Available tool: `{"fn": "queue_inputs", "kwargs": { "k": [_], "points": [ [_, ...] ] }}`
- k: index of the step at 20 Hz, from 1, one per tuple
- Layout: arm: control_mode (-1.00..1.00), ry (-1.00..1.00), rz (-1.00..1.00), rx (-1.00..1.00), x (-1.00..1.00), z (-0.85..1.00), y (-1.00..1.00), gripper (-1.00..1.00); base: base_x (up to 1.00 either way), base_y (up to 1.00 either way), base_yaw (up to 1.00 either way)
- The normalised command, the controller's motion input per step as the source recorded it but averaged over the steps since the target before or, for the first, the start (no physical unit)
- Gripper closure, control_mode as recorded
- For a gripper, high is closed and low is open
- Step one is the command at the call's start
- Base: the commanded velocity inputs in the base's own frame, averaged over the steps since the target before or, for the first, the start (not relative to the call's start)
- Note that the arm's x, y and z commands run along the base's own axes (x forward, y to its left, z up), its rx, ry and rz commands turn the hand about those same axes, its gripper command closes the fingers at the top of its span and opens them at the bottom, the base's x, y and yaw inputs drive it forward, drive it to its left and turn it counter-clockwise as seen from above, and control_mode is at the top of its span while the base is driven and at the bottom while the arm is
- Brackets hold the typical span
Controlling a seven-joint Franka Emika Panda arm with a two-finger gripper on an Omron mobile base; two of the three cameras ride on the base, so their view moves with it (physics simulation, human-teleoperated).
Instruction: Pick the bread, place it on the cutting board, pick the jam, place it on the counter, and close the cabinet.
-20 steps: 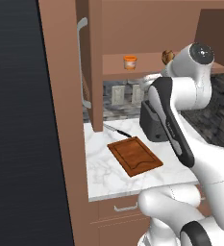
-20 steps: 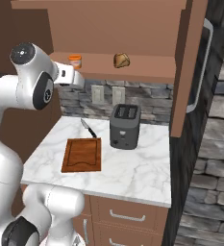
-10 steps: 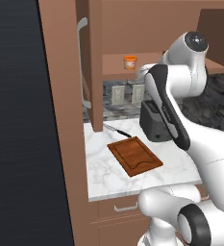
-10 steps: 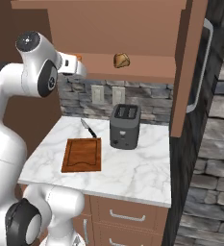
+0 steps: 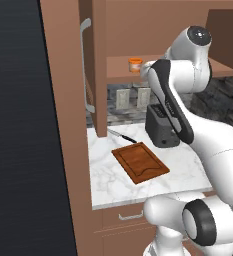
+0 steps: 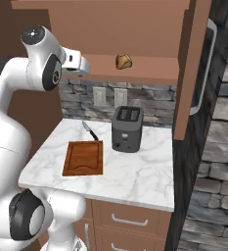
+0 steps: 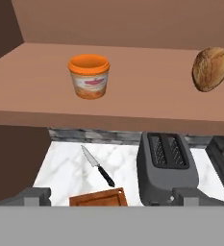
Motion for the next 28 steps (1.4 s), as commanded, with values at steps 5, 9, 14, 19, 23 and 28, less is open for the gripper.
{"fn": "queue_inputs", "kwargs": {
  "k": [5,9,14,19,23,28],
  "points": [
    [-1.0,0.0,0.0,0.0,0.29,0.0,0.03,-1.0,0.0,0.0,0.0],
    [-1.0,0.0,0.0,0.0,0.4,0.0,0.09,-1.0,0.0,0.0,0.0],
    [-1.0,0.0,0.0,0.0,0.41,0.01,0.11,-1.0,0.0,0.0,0.0],
    [-1.0,0.0,0.0,0.0,0.4,0.04,0.06,-1.0,0.0,0.0,0.0],
    [-1.0,0.0,0.0,0.0,0.38,0.03,0.09,-1.0,0.0,0.0,0.0],
    [-1.0,0.0,0.0,0.0,0.37,0.01,0.14,-1.0,0.0,0.0,0.0]
  ]
}}
